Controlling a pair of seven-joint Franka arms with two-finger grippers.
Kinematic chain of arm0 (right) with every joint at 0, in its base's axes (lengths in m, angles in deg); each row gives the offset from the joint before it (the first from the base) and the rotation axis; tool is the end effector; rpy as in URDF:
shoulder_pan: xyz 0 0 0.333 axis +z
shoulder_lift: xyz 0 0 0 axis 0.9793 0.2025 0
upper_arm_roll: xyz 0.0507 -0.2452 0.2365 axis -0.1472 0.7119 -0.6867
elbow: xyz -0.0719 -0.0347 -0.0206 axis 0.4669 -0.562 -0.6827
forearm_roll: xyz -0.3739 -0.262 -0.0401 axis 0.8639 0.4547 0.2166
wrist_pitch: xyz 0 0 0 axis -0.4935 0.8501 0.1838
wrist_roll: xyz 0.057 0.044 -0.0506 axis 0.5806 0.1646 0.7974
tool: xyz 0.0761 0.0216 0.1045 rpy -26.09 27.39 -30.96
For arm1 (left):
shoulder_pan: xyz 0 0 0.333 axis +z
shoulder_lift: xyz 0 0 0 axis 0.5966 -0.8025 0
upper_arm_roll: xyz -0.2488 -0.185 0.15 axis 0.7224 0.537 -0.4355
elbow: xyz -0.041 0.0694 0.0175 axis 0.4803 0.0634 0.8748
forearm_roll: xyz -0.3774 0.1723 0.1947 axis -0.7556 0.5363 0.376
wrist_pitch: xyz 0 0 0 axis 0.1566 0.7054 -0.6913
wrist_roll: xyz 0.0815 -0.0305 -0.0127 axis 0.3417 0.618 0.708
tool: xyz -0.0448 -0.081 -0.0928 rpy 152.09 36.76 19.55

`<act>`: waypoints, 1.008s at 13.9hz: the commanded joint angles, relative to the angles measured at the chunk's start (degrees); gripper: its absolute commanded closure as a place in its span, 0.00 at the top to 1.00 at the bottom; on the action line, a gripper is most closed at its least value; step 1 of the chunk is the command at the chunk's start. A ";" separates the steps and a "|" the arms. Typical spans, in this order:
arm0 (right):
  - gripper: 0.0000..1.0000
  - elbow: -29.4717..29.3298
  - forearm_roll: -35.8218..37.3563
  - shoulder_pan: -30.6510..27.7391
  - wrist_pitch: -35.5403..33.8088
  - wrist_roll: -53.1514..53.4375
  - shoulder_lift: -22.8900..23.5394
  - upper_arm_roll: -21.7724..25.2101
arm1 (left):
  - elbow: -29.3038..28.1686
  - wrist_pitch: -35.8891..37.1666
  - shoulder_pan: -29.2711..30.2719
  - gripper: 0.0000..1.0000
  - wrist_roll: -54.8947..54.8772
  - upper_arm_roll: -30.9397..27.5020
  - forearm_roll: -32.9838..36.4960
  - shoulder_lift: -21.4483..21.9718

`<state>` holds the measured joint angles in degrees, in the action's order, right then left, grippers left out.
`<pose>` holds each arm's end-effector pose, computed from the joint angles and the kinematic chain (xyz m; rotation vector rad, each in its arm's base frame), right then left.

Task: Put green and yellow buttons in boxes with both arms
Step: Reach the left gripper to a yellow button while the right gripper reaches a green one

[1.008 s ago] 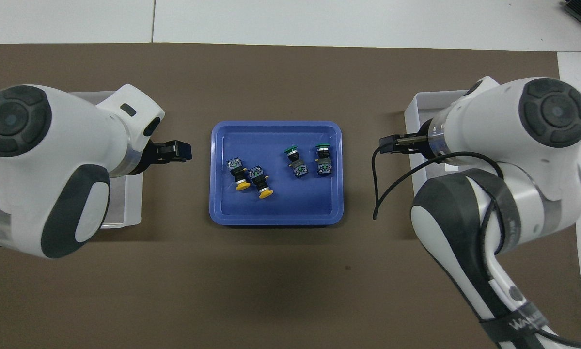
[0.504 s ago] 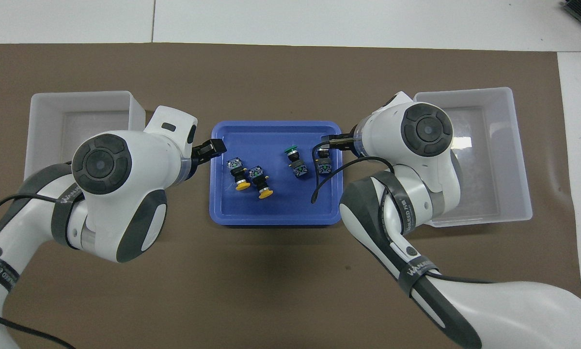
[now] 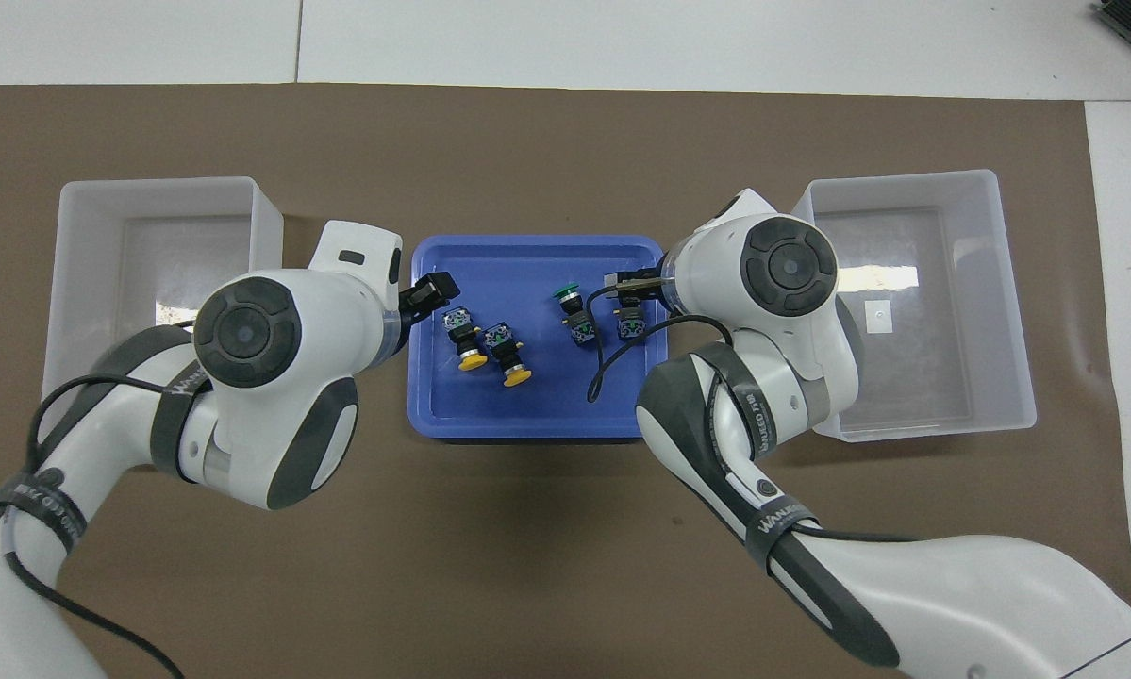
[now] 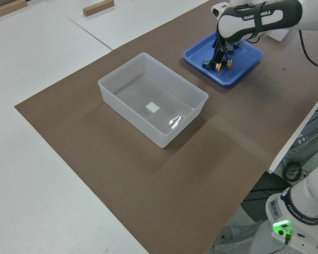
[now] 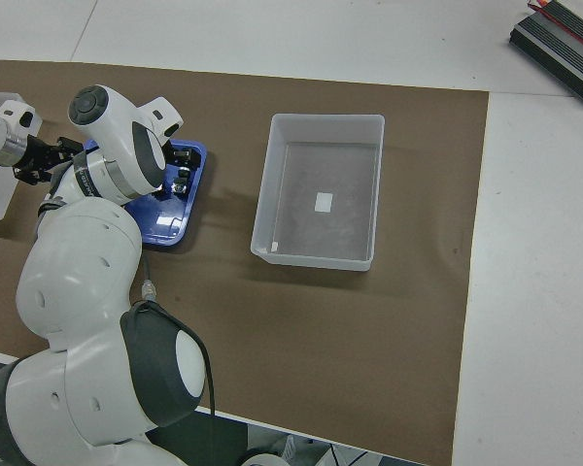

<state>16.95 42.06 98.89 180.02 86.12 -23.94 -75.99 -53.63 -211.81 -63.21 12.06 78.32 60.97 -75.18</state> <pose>0.6575 0.3212 0.3051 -3.0893 -0.0998 -0.3340 0.5795 -0.3147 0.3210 2.8850 0.7666 0.2204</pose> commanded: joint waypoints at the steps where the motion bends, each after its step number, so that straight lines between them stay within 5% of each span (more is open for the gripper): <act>1: 0.70 -0.85 1.66 0.34 1.56 1.99 1.91 0.11 | -0.40 -1.68 -1.01 1.00 2.69 -0.81 0.56 -1.29; 6: 0.70 0.46 2.45 1.93 2.53 3.57 2.88 0.19 | -0.40 -7.05 -1.45 1.00 5.43 -0.90 0.56 -4.91; 14: 0.70 2.32 5.35 1.93 2.53 7.26 2.44 0.19 | -0.40 -11.88 -1.37 0.81 7.18 -0.90 0.56 -8.16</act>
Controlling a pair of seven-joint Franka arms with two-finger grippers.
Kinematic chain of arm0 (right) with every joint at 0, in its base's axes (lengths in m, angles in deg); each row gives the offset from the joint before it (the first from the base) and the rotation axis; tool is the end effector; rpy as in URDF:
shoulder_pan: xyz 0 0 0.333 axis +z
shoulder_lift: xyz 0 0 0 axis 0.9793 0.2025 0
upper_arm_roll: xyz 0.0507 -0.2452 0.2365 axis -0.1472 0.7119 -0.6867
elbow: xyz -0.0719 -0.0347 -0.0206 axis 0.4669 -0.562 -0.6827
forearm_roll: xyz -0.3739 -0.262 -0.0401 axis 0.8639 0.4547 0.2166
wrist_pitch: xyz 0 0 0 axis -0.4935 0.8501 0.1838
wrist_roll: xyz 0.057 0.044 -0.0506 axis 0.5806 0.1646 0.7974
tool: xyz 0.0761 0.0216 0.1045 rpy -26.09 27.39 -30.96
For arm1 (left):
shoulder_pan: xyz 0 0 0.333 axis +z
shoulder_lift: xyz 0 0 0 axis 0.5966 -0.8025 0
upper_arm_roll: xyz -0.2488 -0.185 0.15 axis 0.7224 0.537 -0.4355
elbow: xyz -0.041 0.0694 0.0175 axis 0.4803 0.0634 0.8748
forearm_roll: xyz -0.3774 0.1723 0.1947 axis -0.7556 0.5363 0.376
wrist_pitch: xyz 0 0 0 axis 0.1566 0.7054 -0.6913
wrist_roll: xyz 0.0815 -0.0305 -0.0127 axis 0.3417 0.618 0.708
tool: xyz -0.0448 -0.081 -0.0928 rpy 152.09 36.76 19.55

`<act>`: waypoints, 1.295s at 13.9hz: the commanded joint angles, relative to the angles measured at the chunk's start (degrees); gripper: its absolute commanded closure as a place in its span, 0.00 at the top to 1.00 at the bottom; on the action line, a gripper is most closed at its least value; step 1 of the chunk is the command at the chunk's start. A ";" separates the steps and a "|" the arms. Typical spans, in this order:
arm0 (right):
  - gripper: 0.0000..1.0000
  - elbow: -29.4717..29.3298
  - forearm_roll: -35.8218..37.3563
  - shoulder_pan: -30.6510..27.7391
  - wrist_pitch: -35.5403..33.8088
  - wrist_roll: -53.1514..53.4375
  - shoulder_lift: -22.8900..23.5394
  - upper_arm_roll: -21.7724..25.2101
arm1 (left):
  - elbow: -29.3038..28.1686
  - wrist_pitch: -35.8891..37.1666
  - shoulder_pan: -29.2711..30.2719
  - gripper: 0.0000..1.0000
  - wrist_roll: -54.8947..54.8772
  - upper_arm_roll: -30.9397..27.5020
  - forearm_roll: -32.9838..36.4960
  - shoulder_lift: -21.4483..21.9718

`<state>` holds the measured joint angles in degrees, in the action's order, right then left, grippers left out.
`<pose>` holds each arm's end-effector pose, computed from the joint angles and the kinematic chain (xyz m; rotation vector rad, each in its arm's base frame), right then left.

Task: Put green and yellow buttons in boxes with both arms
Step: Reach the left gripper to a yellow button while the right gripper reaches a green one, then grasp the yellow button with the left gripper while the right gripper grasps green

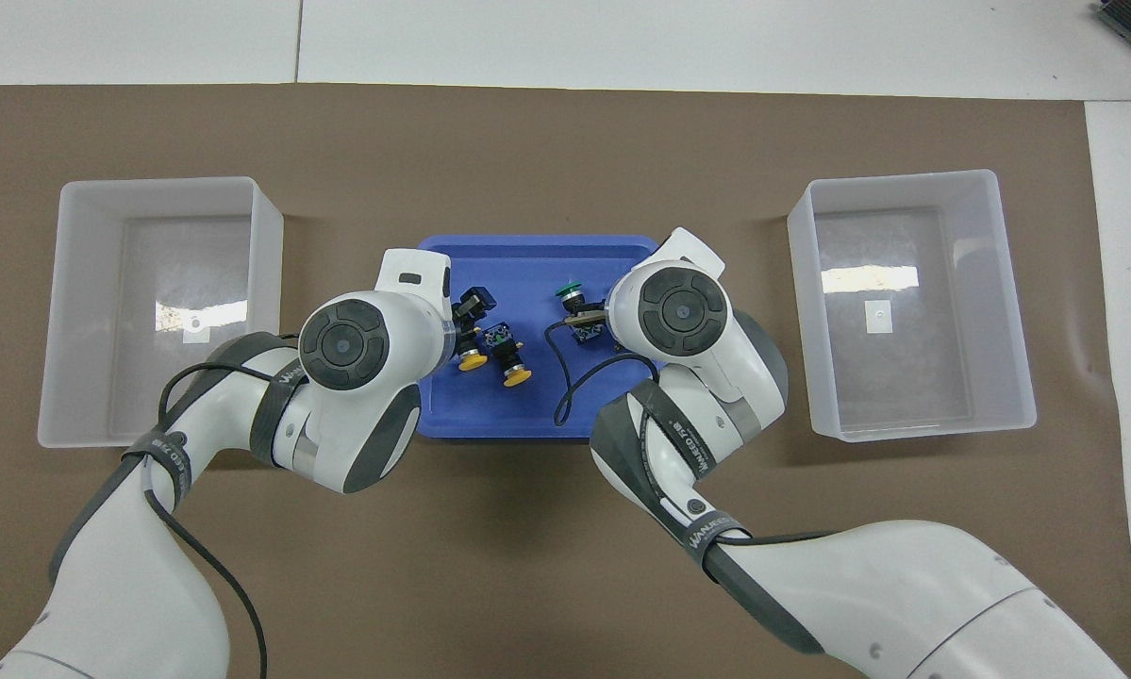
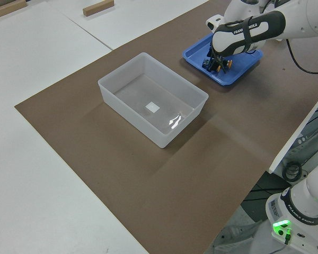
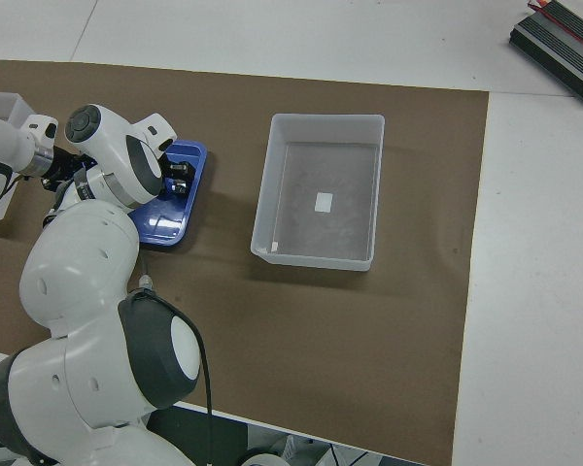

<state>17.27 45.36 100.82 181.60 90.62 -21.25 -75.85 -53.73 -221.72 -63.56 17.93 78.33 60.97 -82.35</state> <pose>0.6465 0.3412 0.2711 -3.1194 -0.0949 -0.3274 0.5884 -0.3244 0.2568 2.8000 0.8929 0.2479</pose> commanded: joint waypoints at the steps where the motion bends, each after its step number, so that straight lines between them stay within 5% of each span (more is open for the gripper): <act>1: 0.70 1.99 2.14 0.00 0.95 3.46 -0.24 -0.04 | -0.30 -2.16 -1.01 0.80 1.32 -0.91 0.47 -1.08; 5: 0.70 3.57 2.14 -0.09 3.40 6.71 -0.33 -0.13 | -0.30 -2.16 -1.01 0.64 1.40 -0.91 0.56 -1.17; 12: 0.70 3.23 1.44 -0.70 5.08 8.39 -1.11 -0.13 | 0.75 1.17 -1.19 0.00 1.23 -0.99 0.56 -1.08; 18: 0.70 3.05 1.35 -1.41 5.25 8.04 -1.73 -0.13 | 9.18 14.08 -0.31 0.00 -0.09 -1.17 3.63 -0.29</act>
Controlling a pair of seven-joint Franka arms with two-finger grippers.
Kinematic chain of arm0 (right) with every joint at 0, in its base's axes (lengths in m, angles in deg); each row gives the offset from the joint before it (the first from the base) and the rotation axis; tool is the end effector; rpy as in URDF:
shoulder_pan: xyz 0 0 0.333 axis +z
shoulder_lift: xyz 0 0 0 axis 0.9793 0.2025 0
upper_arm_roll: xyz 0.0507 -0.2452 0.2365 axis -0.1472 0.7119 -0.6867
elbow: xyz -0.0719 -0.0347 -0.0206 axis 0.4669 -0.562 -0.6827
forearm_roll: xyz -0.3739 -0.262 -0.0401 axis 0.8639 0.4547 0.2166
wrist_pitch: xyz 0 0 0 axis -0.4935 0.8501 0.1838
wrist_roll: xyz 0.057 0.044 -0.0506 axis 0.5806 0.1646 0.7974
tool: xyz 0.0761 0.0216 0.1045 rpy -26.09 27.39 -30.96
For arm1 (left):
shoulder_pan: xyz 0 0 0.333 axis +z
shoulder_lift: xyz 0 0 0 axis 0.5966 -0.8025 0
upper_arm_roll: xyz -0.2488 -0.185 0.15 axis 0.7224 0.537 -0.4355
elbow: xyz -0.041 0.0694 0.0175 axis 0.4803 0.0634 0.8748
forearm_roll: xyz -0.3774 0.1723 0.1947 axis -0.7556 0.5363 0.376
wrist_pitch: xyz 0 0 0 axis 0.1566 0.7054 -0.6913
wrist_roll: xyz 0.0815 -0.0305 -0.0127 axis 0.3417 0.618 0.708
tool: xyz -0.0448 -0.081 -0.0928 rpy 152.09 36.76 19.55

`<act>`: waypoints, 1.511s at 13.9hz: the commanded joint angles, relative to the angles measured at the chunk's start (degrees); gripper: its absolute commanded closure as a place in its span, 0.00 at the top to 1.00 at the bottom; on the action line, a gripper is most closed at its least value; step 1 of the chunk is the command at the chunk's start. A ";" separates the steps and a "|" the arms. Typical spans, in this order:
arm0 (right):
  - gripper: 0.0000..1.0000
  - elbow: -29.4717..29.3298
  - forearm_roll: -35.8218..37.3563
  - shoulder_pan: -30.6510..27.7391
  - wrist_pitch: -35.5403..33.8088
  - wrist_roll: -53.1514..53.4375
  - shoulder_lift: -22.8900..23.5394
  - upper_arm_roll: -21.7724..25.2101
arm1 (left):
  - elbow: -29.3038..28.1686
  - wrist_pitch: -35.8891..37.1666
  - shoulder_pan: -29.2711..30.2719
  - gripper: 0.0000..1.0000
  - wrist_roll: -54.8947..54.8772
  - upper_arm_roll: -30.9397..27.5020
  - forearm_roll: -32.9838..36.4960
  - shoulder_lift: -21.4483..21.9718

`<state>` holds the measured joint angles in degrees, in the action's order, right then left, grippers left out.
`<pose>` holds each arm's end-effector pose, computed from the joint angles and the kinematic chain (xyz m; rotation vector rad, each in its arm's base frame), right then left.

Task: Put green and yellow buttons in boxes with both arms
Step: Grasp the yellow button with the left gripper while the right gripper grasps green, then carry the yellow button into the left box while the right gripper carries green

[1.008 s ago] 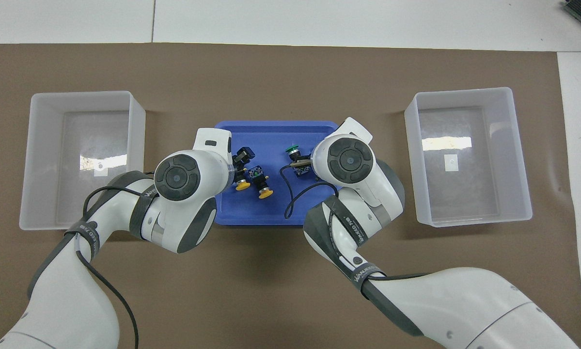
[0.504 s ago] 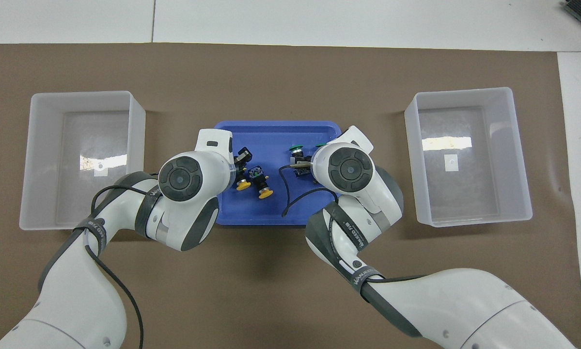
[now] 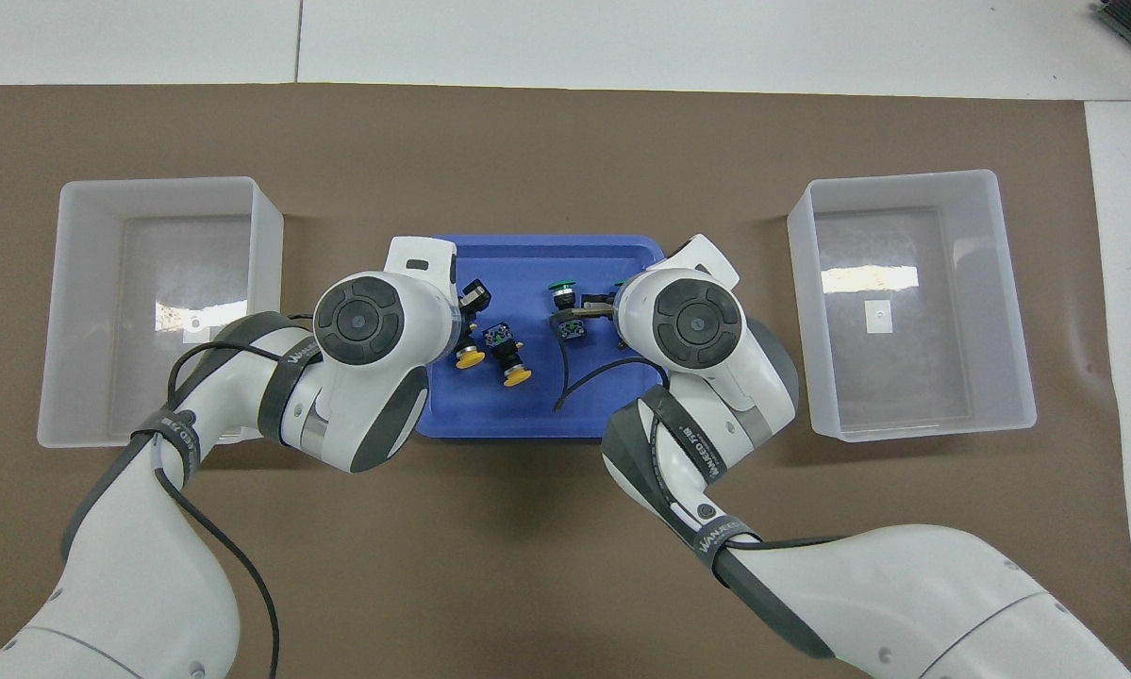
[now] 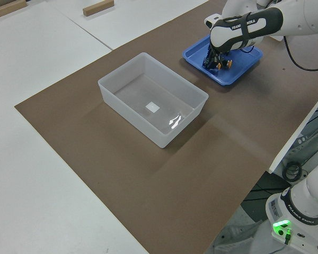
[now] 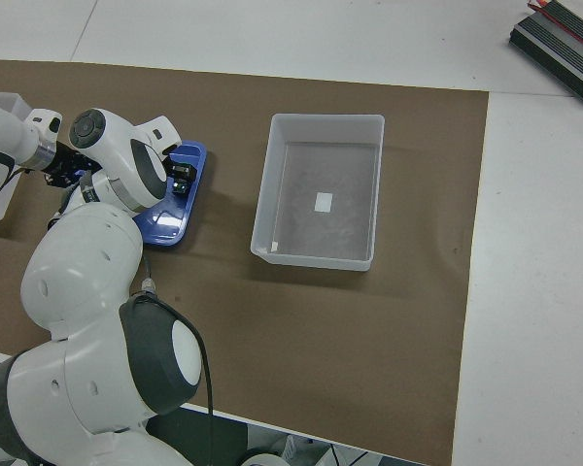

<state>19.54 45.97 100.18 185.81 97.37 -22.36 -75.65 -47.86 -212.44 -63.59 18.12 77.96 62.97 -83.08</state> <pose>0.6463 0.3323 0.2731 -3.0750 0.0865 -0.3939 0.6073 -0.3294 0.2802 2.8776 0.8905 0.2063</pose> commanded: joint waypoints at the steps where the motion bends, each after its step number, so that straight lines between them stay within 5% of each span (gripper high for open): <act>1: 0.70 0.95 0.73 -0.77 1.05 1.38 -0.63 -0.33 | 5.06 6.92 0.16 0.00 -0.62 -0.89 1.63 0.70; 4: 0.70 1.56 0.82 -0.42 1.05 1.03 -0.46 -0.33 | 10.60 14.91 2.79 0.00 -4.56 -0.89 1.63 1.49; 6: 0.55 2.27 1.35 0.02 1.14 1.03 -0.28 -0.33 | 13.50 19.31 5.07 0.00 -9.31 -0.89 1.54 2.28; 9: 0.51 2.62 1.52 0.20 1.14 1.03 -0.28 -0.33 | 17.63 24.50 9.81 0.00 -18.08 -0.80 0.93 2.37; 10: 0.39 2.71 1.52 0.20 1.14 1.03 -0.28 -0.24 | 18.34 25.82 12.00 0.00 -22.29 -0.63 0.84 2.46; 11: 0.10 2.62 1.61 0.20 1.14 1.03 -0.28 -0.24 | 18.70 26.36 14.11 0.00 -26.25 -0.45 0.40 2.46; 12: 0.00 2.45 1.61 0.20 1.14 0.94 -0.45 -0.24 | 18.79 26.28 16.14 0.00 -29.68 -0.45 -0.73 2.46; 17: 0.00 1.74 1.17 -1.81 -4.20 0.86 -7.21 -0.24 | 14.68 23.83 25.01 0.00 -49.89 -0.89 -1.45 4.21; 21: 0.00 2.18 1.17 -8.65 -8.70 -4.04 -12.14 -0.33 | 3.70 12.15 28.90 0.00 -57.32 -0.98 -1.53 5.71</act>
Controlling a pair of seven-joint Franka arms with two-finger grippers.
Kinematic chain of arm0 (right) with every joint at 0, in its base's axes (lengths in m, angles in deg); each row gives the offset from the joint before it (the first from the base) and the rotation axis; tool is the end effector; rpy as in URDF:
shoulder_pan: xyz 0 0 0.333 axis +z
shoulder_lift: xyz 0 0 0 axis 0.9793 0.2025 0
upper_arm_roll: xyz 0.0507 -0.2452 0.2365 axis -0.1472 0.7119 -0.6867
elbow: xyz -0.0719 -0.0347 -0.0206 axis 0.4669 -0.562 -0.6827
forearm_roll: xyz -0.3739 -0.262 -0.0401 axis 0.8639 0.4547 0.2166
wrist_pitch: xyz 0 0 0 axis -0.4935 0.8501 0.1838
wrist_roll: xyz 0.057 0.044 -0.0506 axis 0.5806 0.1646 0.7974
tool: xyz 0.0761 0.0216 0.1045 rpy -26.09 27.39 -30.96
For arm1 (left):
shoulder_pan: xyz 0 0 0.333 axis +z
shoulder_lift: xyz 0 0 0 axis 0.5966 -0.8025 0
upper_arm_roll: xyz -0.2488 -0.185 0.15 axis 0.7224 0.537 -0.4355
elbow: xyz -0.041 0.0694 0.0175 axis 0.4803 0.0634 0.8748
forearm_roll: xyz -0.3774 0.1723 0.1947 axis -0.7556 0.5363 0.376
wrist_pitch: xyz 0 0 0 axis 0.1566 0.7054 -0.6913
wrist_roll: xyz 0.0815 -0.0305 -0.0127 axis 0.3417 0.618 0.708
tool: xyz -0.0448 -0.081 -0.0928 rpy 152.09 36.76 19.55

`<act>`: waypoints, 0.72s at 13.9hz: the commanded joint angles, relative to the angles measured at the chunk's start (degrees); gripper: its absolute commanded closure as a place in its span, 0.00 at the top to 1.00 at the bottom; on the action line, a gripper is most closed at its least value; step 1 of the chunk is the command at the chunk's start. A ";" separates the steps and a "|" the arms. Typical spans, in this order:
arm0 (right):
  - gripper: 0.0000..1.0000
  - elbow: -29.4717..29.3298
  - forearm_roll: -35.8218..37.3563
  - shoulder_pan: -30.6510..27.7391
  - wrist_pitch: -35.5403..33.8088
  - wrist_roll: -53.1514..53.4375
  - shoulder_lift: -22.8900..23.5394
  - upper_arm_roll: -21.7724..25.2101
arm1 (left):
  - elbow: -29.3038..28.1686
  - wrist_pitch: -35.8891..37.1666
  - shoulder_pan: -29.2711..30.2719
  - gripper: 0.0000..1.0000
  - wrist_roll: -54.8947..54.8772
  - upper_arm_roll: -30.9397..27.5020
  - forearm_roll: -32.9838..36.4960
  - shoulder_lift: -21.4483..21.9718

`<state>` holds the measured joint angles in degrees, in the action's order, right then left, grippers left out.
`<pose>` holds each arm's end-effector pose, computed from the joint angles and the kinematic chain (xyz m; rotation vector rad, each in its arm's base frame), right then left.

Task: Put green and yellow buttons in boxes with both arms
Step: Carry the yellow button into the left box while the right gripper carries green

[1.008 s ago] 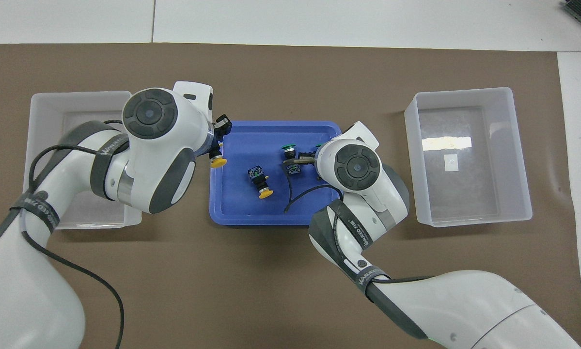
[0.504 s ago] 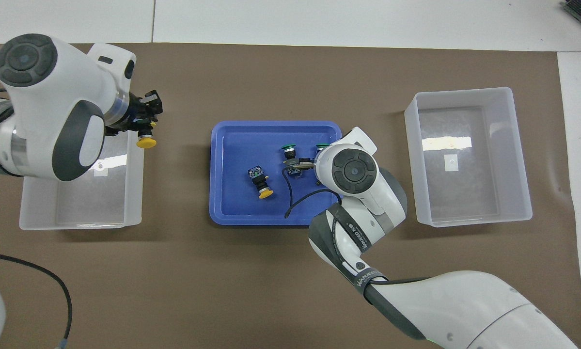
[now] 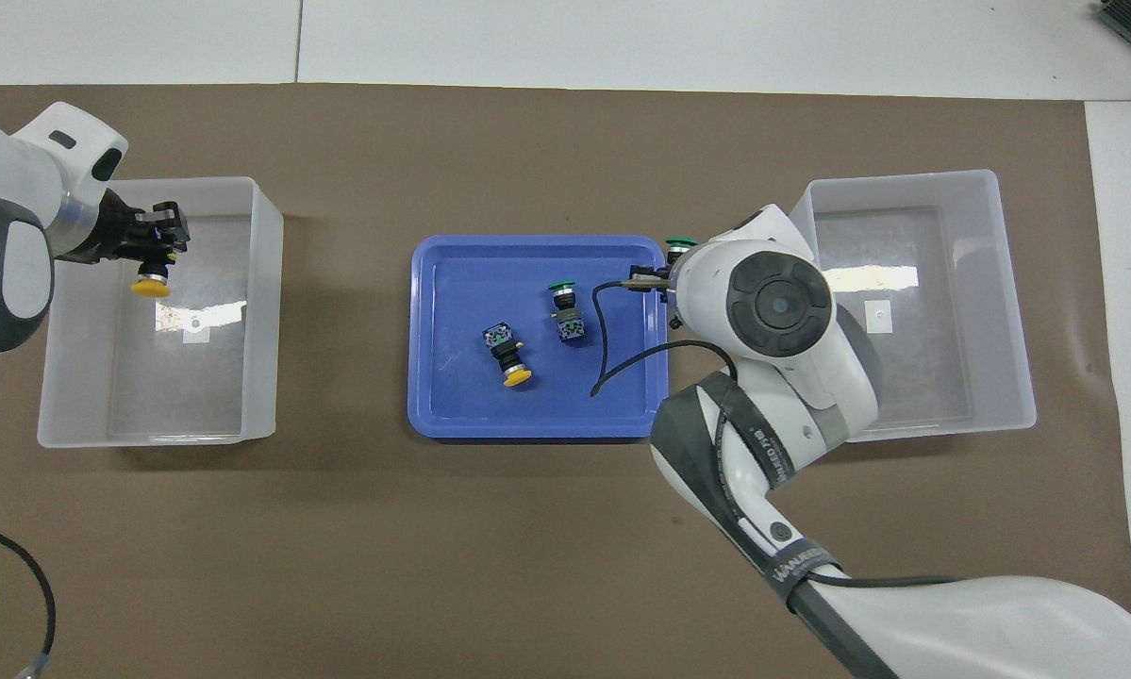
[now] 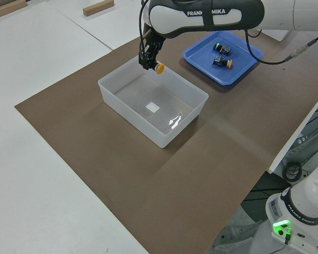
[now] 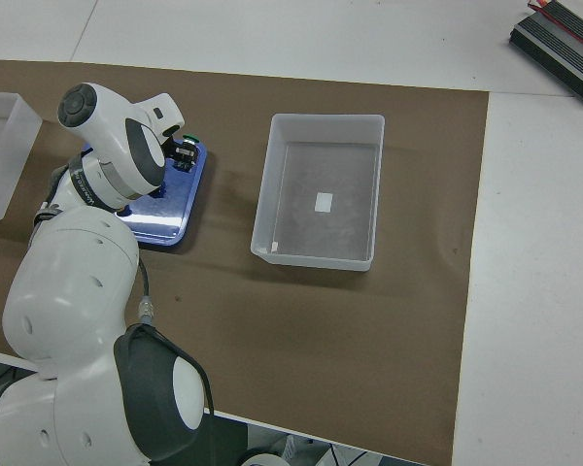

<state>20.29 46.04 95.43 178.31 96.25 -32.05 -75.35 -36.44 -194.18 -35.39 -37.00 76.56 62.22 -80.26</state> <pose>0.6597 0.2646 0.3723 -3.0953 0.2153 -0.4625 0.7144 0.0145 0.3852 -3.1164 -0.2608 -0.1774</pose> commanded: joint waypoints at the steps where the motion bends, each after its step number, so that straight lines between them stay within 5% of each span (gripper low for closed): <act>1: 0.00 1.43 1.11 -5.93 -1.38 -5.91 -2.97 -0.63 | -10.44 -9.18 1.13 0.00 -2.29 0.43 -0.79 2.63; 7: 0.00 2.66 -0.82 -16.75 -1.38 -21.92 -3.15 -0.63 | -15.13 -16.60 1.75 0.00 -2.29 0.43 -0.70 0.08; 9: 0.00 2.75 -2.05 -18.86 -1.29 -27.18 -2.63 -0.63 | -14.52 -15.90 1.66 0.49 -2.29 0.43 -0.70 0.00; 10: 0.00 2.93 -2.14 -20.27 -0.77 -29.56 -2.02 -0.63 | -14.17 -15.55 1.48 0.63 -2.29 0.43 -0.61 -0.01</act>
<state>22.32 45.41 77.63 176.65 71.53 -34.36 -75.22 -50.65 -209.72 -34.16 -38.29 76.71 62.18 -80.85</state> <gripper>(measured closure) 0.604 0.515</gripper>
